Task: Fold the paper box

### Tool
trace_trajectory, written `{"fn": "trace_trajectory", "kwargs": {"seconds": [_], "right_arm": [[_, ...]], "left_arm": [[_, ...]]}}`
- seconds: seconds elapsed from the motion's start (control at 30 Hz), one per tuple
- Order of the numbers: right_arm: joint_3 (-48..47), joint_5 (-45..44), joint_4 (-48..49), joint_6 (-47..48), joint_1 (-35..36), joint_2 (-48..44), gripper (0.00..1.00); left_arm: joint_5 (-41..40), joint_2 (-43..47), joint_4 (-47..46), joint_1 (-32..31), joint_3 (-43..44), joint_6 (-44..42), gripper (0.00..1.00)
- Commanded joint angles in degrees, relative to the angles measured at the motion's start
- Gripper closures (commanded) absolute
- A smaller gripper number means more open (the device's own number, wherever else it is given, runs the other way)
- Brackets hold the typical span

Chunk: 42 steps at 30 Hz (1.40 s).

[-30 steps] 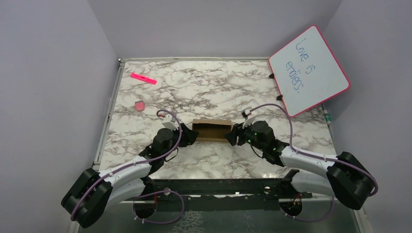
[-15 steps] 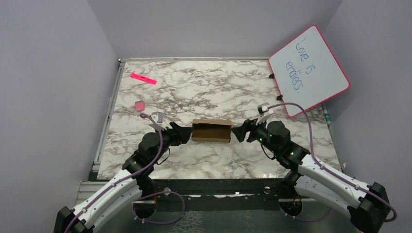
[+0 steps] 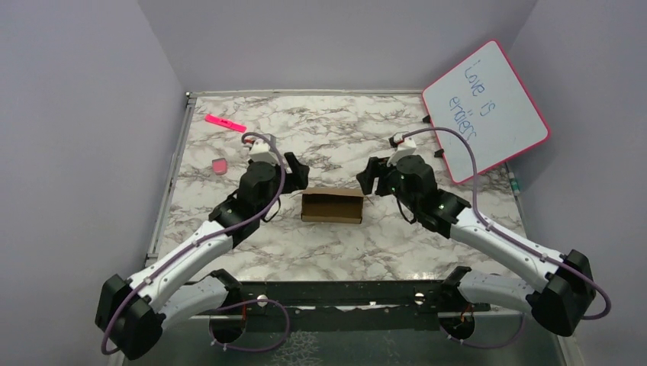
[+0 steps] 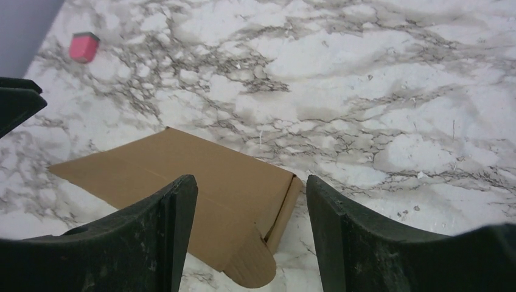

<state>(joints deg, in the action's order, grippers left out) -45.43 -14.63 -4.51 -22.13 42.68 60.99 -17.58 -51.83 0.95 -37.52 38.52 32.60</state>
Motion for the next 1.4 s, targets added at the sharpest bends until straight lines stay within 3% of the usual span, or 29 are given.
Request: {"fn": "trace_trajectory", "kwargs": {"seconds": [0.0,0.47,1.03,1.37], "right_arm": [[-2.03,-0.44,-2.09,2.08,0.22,4.69,0.3],[6.49,7.36,0.28,-1.13,0.28,7.53,0.33],[19.02,10.25,13.58,-7.41,0.23,8.45,0.37],[18.42,13.45,15.38,-8.13,-1.28,6.06,0.36]], "left_arm": [[0.48,-7.75,1.34,-0.01,2.94,-4.71,0.26],[6.35,-10.09,-0.69,-0.01,-5.89,-1.93,0.34],[10.28,-12.58,-9.04,-0.01,-16.24,2.79,0.4],[8.63,-7.97,-9.75,0.37,-16.05,3.02,0.4]]}}
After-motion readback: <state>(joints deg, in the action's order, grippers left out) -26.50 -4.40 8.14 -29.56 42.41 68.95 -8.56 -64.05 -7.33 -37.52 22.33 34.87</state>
